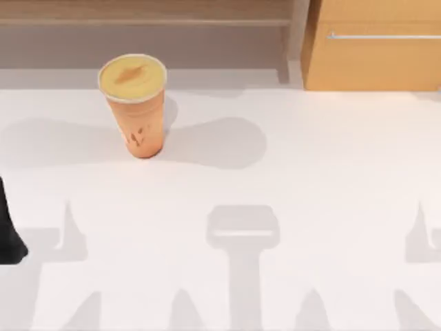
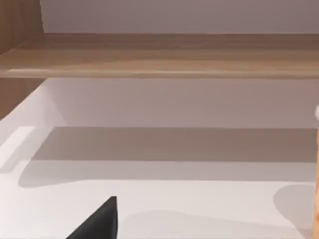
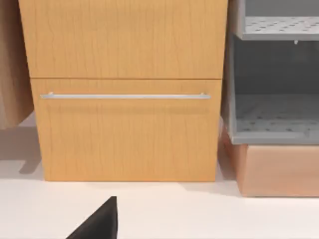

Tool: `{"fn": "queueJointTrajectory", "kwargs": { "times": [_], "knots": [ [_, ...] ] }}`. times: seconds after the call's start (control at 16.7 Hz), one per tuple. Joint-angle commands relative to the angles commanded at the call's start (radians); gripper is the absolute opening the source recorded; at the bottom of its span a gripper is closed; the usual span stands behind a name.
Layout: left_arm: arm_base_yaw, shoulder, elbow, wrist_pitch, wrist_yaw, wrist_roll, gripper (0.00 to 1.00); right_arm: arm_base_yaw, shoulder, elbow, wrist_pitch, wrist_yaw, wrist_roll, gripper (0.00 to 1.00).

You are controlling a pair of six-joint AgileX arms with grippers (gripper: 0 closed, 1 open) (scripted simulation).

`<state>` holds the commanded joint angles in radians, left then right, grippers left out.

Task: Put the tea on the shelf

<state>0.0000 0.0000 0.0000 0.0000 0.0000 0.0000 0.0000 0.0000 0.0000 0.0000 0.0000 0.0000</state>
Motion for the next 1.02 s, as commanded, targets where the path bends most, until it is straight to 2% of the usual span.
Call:
{"fn": "queueJointTrajectory", "kwargs": {
  "times": [0.24,0.48,0.72,1.02],
  "knots": [
    [-0.012,0.031,0.008,0.028,-0.011,-0.001,1.0,0.0,0.0,0.0,0.0,0.0,0.0,1.0],
    [-0.078,0.22,0.053,0.187,-0.072,-0.008,1.0,0.0,0.0,0.0,0.0,0.0,0.0,1.0],
    [-0.183,0.552,0.124,0.441,-0.17,-0.019,1.0,0.0,0.0,0.0,0.0,0.0,0.0,1.0],
    [-0.337,1.07,0.229,0.815,-0.313,-0.036,1.0,0.0,0.0,0.0,0.0,0.0,0.0,1.0]
  ]
}}
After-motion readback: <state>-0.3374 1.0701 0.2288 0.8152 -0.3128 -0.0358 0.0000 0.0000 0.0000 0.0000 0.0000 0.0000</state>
